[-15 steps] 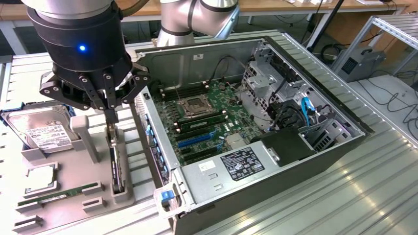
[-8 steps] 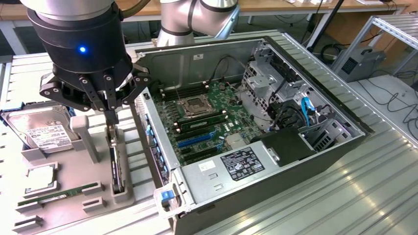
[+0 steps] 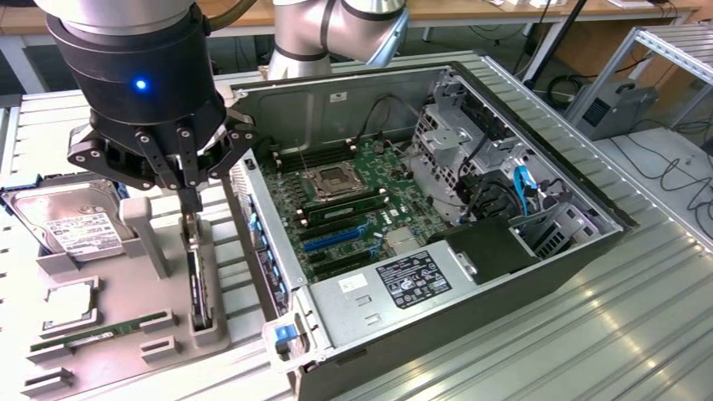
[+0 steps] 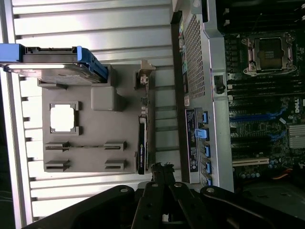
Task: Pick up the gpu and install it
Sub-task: 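Pick up the gpu and move the gpu toward the slot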
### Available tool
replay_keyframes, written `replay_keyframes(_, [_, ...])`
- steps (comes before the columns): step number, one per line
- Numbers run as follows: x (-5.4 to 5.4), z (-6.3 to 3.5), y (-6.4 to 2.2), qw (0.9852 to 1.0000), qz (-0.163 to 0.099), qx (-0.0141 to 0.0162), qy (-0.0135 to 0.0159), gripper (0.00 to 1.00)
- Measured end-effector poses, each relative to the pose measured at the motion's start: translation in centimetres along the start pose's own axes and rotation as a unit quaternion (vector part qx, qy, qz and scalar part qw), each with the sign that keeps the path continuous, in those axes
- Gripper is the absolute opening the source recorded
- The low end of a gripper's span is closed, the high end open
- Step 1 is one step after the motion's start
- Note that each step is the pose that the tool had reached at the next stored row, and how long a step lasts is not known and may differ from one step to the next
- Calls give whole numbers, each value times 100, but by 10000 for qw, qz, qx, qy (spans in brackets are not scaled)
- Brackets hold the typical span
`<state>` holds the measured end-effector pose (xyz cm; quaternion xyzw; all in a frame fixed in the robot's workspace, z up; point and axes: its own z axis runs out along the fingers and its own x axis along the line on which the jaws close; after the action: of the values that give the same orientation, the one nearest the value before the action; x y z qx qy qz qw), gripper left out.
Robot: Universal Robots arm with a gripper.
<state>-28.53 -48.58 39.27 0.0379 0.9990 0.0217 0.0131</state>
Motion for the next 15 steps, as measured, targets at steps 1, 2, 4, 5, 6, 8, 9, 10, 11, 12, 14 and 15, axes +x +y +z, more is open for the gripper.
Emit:
replay_keyframes(1, [0,0,0,10000,0,0,0,11])
replay_keyframes(2, [0,0,0,10000,0,0,0,11])
replay_keyframes(4, [0,0,0,10000,0,0,0,11])
replay_keyframes(5, [0,0,0,10000,0,0,0,17])
replay_keyframes(6, [0,0,0,10000,0,0,0,17])
replay_keyframes(8, [0,0,0,10000,0,0,0,36])
replay_keyframes(9, [0,0,0,10000,0,0,0,36])
replay_keyframes(10, [0,0,0,10000,0,0,0,42])
replay_keyframes(11, [0,0,0,10000,0,0,0,42])
replay_keyframes(12, [0,0,0,10000,0,0,0,42])
replay_keyframes(14, [0,3,0,10000,0,0,0,42])
replay_keyframes(15, [0,8,0,10000,0,0,0,42])
